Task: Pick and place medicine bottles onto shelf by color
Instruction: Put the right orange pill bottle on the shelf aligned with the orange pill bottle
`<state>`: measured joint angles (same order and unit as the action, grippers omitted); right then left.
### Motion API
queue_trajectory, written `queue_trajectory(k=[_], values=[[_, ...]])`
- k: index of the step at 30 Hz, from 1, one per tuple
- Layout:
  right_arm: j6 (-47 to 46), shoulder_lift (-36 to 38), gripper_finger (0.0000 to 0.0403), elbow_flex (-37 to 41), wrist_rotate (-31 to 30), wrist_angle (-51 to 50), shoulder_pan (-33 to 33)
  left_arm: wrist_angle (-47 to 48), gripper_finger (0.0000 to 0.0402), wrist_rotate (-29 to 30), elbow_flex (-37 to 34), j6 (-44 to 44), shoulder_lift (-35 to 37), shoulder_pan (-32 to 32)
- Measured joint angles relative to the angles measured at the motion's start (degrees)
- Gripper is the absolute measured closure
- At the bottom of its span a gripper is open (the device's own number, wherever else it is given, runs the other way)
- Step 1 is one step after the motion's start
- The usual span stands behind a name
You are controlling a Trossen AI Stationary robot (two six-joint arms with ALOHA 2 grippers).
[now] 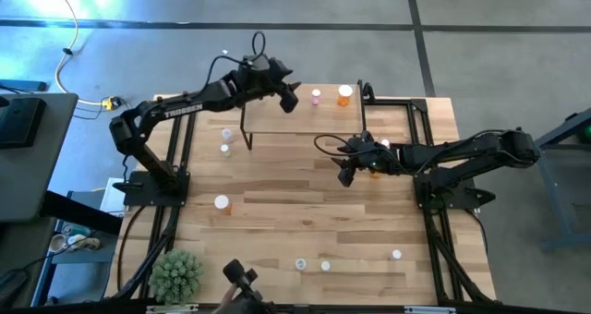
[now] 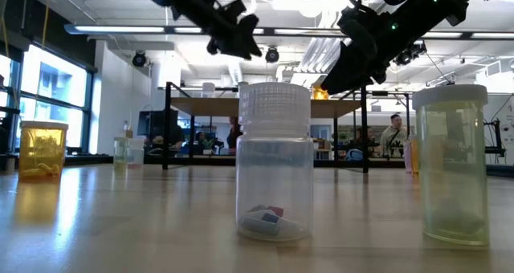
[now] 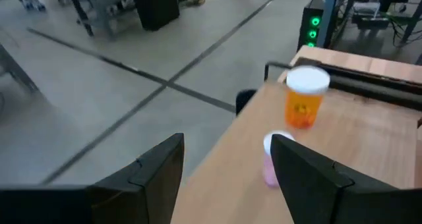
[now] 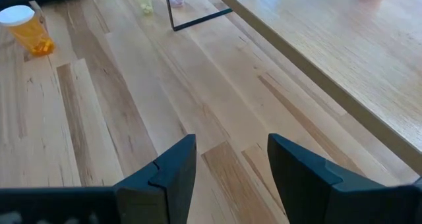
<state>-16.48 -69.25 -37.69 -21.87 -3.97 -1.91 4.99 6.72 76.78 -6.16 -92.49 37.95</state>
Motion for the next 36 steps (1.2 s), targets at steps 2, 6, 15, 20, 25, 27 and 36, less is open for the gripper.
queue_trajectory(k=[2,6,15,20,25,27,36], values=[[-0.2,0.0,0.0224,0.0,0.0,-0.1,0.0,2.8,0.0184,-0.7,1.8,-1.5,1.2,-0.2],[1.4,0.0,0.0224,0.0,1.6,-0.2,0.0,5.7,0.0185,-2.9,3.2,-3.4,4.4,-1.2],[4.3,0.0,0.0181,-5.9,3.7,-8.7,0.0,11.8,0.0184,-3.5,3.3,-4.6,12.7,-4.0],[6.4,0.0,0.0132,-11.4,1.0,-19.5,0.0,14.8,0.0184,-3.5,3.2,-4.6,14.7,-5.2],[6.2,0.0,0.0106,-18.8,-2.9,-33.1,0.0,15.5,0.0184,-4.9,0.7,-3.5,15.0,-6.6],[6.1,0.0,0.0105,-21.3,-3.0,-37.4,0.0,15.1,0.0184,-6.3,-0.9,-2.9,15.0,-7.0],[1.0,0.0,0.0105,-22.2,-2.6,-53.0,0.0,3.3,0.0184,-9.6,-13.5,2.8,15.0,-11.1]])
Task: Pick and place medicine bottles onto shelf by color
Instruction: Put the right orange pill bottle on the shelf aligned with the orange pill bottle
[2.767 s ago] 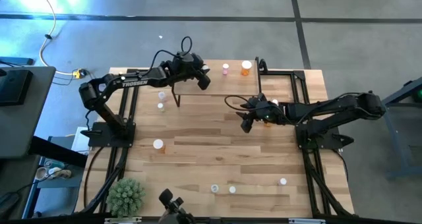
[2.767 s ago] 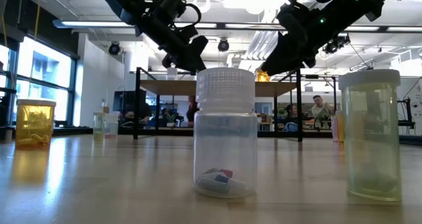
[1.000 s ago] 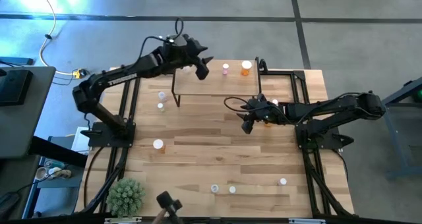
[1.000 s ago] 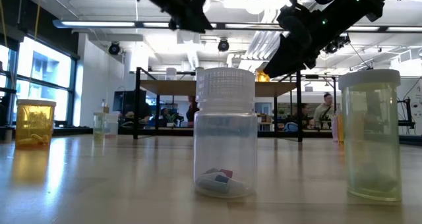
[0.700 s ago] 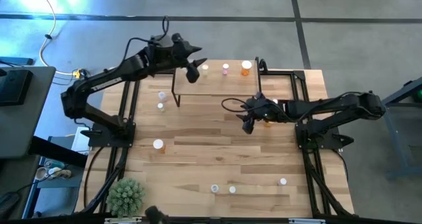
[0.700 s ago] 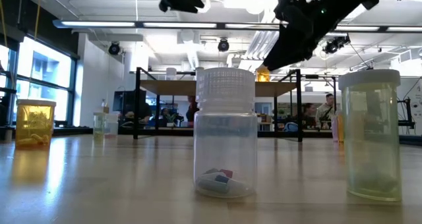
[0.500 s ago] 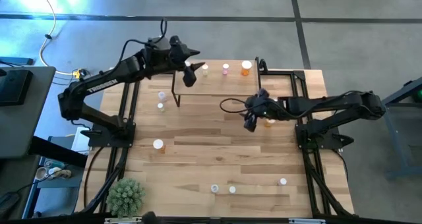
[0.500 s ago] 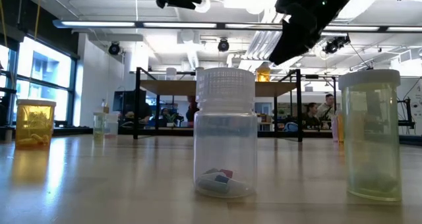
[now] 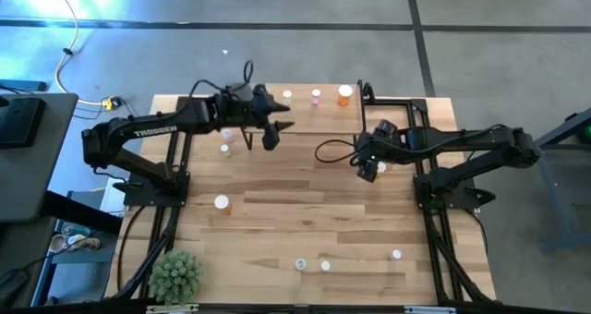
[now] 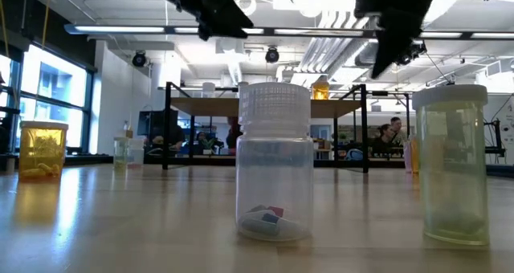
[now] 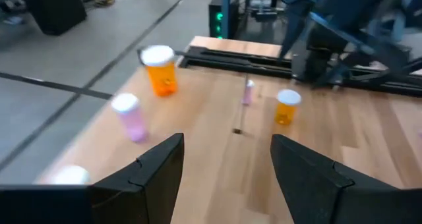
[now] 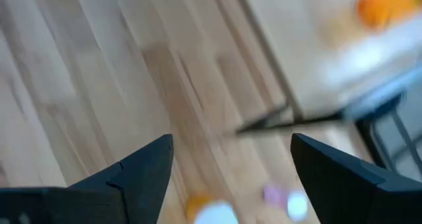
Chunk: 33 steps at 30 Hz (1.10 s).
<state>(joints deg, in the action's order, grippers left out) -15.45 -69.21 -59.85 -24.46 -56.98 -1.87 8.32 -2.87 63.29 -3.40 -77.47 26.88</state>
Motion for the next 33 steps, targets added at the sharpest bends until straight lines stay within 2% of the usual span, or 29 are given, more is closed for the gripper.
queue_trajectory(k=[9,17,23,26,30,33], values=[[-9.5,1.0,0.0105,6.1,3.7,-8.4,1.3,-12.6,0.0183,0.8,-10.3,4.8,0.0,-4.2],[-22.1,8.3,0.0105,11.5,4.0,-10.4,7.1,-13.9,0.0183,2.4,-12.0,5.8,0.0,-6.1],[-34.0,15.7,0.0105,18.6,2.6,-6.2,11.0,-14.2,0.0183,2.4,-12.0,5.8,0.0,-6.3],[-40.6,18.3,0.0105,21.6,-0.7,-2.8,11.7,-14.2,0.0183,2.4,-12.0,5.8,0.0,-6.3],[-49.3,19.5,0.0105,24.0,-5.3,-1.8,11.8,-14.2,0.0183,2.4,-12.0,5.8,0.0,-6.3],[-51.9,19.3,0.0105,25.3,-6.9,-0.5,11.8,-14.2,0.0183,2.4,-12.0,5.8,-0.1,-6.3]])
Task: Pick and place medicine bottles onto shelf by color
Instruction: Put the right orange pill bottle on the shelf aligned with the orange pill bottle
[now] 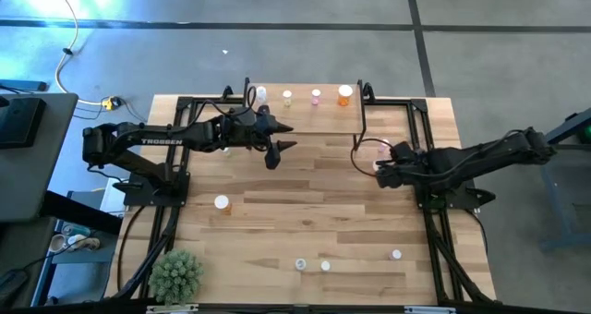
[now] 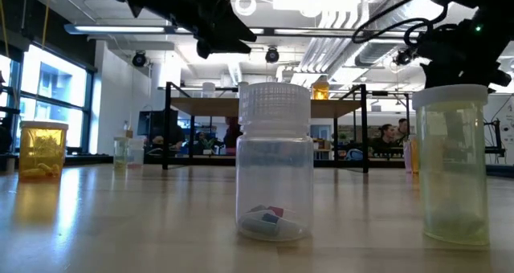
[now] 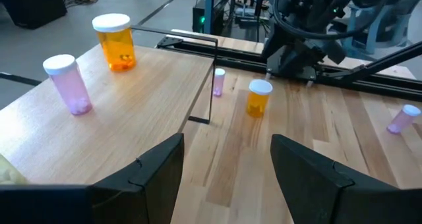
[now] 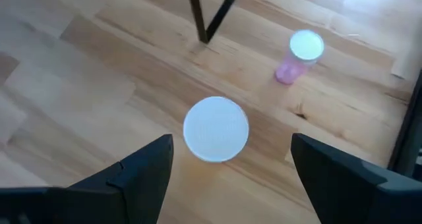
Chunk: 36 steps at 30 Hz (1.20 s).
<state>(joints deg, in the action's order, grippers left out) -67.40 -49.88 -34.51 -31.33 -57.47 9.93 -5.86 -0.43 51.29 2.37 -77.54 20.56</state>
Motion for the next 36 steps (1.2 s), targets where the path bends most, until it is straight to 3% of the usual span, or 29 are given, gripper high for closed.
queue_trajectory(k=[9,36], values=[[2.8,0.0,0.0105,3.5,-2.3,10.7,0.0,0.0,0.0183,0.0,0.0,0.0,0.0,0.0],[-2.0,-15.2,0.0105,4.7,-5.1,14.2,-0.2,0.0,0.0183,0.0,0.0,0.0,0.0,0.0]])
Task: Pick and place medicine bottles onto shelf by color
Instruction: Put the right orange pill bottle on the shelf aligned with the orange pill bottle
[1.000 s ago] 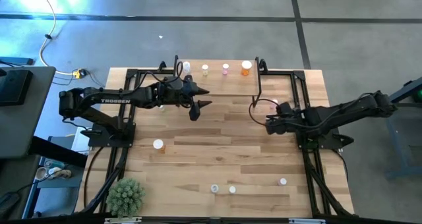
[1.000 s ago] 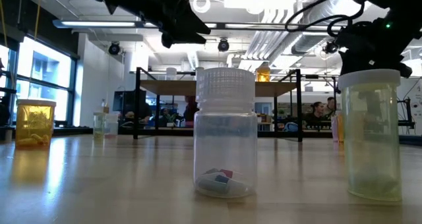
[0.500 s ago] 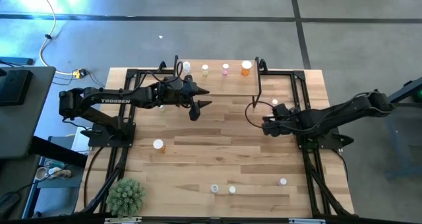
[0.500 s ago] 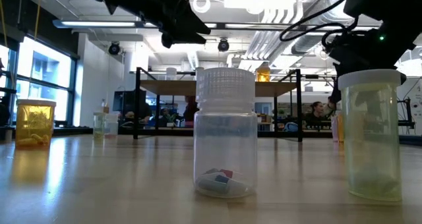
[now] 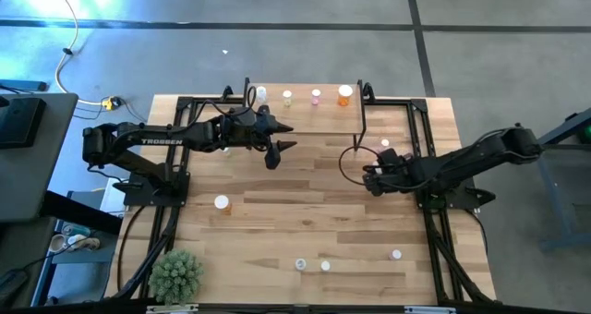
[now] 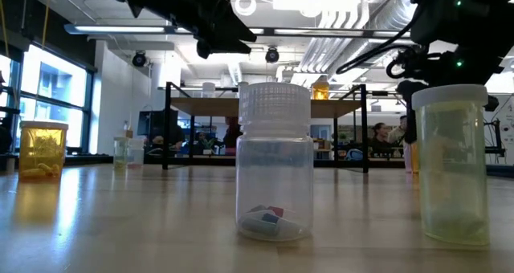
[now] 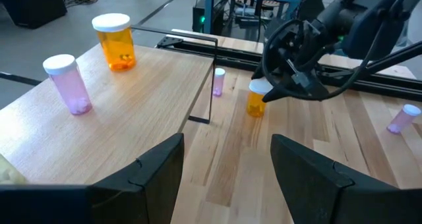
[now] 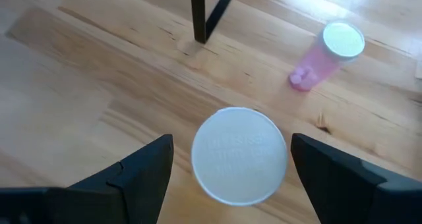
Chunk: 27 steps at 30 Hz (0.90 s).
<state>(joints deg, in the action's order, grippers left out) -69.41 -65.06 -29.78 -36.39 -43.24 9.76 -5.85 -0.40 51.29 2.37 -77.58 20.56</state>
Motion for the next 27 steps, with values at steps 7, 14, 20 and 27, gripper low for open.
queue_trajectory(k=[7,14,20,27], values=[[-1.1,-0.6,0.0120,0.0,1.4,0.0,0.0,0.0,0.0183,0.0,0.0,0.0,0.0,0.0],[-1.1,-0.6,0.0154,0.0,1.5,0.4,0.0,0.1,0.0183,0.0,0.0,0.0,0.0,0.0],[-1.3,-1.0,0.0158,0.0,2.5,0.8,0.0,0.2,0.0183,0.0,0.0,0.0,0.0,0.0],[-2.4,-4.1,0.0159,0.0,3.9,1.2,0.0,0.5,0.0183,0.0,0.0,0.0,0.0,0.0]])
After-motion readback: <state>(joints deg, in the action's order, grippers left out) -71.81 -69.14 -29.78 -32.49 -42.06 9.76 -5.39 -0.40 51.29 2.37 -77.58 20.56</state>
